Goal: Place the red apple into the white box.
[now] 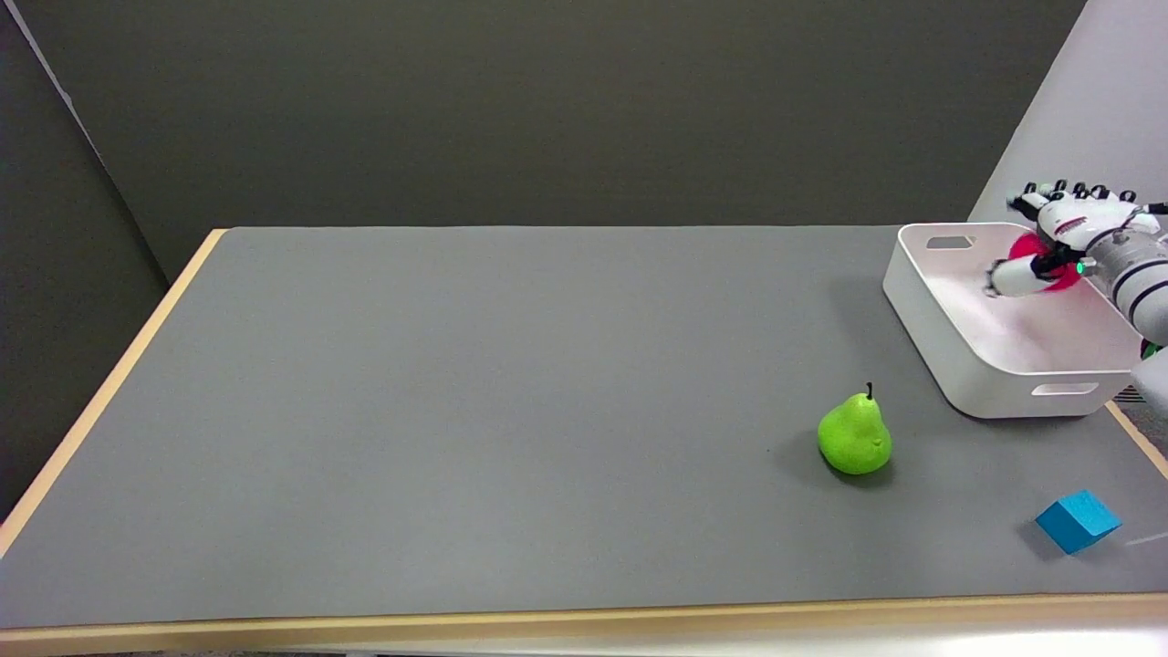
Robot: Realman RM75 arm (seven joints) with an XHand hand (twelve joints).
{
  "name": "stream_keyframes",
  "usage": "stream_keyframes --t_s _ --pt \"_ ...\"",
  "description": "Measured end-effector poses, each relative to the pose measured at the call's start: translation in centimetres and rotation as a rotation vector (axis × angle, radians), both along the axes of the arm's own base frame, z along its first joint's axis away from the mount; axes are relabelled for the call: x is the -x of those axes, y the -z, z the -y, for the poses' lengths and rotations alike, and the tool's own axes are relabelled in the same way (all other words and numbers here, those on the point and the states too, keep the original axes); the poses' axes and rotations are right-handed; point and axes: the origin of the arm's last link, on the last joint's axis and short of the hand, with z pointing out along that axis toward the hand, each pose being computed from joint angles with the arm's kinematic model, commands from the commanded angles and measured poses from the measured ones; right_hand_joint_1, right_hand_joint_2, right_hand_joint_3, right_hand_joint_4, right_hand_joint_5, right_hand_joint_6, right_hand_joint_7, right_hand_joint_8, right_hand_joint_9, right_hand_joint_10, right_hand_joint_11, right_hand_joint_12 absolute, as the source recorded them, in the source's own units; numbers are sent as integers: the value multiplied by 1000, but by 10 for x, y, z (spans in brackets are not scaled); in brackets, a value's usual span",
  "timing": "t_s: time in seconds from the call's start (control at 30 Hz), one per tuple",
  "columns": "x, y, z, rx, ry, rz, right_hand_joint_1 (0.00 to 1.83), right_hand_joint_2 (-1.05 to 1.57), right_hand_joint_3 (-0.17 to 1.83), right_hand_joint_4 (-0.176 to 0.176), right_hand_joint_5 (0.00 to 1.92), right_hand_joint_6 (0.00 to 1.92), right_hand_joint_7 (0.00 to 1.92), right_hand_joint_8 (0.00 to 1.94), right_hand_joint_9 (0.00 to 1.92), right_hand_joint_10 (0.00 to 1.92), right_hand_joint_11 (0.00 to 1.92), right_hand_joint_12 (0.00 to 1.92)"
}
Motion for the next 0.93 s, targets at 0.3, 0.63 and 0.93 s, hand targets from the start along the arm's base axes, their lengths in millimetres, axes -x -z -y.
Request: stream_keyframes --t_s 0.3,0.63,0.93 --pt "14 0 -5 17 -62 111 222 543 860 96 -1 -1 -1 -1 -1 -1 1 961" --pt "21 15 -2 -52 -180 202 172 676 806 68 -1 62 -1 -1 -1 -1 -1 638" --pt "13 53 2 -237 -465 337 145 712 861 60 163 373 130 238 19 545 -1 917"
